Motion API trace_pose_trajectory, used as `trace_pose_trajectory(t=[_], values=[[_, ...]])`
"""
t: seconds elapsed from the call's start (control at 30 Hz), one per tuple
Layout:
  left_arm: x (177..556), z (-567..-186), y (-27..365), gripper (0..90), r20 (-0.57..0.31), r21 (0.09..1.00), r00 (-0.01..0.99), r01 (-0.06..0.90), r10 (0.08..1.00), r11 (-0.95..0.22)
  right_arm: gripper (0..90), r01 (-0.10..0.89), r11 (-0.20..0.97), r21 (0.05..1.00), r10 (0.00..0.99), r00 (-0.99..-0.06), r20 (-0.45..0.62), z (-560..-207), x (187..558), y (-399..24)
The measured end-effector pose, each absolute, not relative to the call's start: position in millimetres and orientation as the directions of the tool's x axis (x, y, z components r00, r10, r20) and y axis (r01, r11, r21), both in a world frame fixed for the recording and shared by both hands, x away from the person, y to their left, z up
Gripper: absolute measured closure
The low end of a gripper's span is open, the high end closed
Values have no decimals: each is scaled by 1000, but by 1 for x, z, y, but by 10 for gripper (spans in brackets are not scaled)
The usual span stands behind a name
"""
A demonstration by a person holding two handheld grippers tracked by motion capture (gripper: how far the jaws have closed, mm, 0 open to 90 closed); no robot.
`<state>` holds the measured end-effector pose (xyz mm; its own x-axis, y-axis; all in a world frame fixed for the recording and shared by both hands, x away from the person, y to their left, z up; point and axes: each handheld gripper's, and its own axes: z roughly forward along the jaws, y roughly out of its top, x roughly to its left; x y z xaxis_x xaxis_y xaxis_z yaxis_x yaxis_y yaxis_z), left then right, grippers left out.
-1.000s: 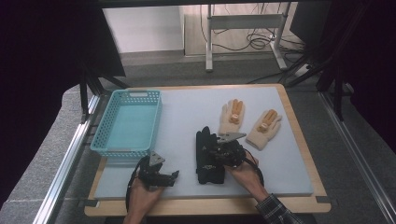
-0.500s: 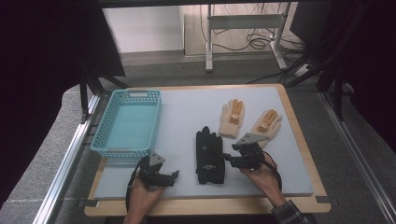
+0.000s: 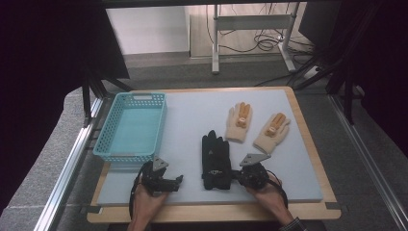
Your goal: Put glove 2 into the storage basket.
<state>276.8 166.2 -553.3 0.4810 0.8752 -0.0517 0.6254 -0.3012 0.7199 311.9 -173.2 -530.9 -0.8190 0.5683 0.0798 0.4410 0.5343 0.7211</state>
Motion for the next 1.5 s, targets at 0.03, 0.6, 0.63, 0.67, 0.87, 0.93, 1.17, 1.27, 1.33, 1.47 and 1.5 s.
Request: trace_pose_trajectory(t=[0.03,0.6,0.63,0.67,0.87,0.93,1.17,1.27,1.33,1.47,1.5], values=[[277,-553,166,40,-52,720,481,625,875,-301,856,441,534,721,568,-819,80,-531,312,-173],[273,-553,181,44,-37,708,489,628,872,-322,822,400,558,727,495,-864,95,-535,317,-116],[272,-553,182,50,-37,708,494,626,869,-326,820,400,558,727,495,-864,95,-536,318,-112],[272,-553,182,52,-32,716,505,614,863,-333,820,401,557,727,495,-864,98,-536,319,-109],[272,-555,184,63,-41,728,515,603,856,-328,820,381,561,735,487,-870,79,-537,325,-96],[272,-556,184,60,-41,733,517,597,855,-326,819,381,560,735,488,-869,78,-537,325,-95],[272,-557,185,57,-51,739,515,596,856,-315,765,378,552,743,496,-865,72,-533,321,-104],[272,-557,185,57,-52,738,515,597,856,-315,736,380,544,748,512,-857,64,-529,320,-114],[272,-557,185,57,-51,738,515,597,856,-315,711,381,538,752,523,-850,57,-526,321,-122],[272,-557,185,57,-51,737,515,597,856,-316,655,393,520,758,564,-825,41,-522,323,-140],[272,-557,185,57,-51,737,515,597,856,-316,645,398,516,758,571,-820,41,-521,324,-143]])
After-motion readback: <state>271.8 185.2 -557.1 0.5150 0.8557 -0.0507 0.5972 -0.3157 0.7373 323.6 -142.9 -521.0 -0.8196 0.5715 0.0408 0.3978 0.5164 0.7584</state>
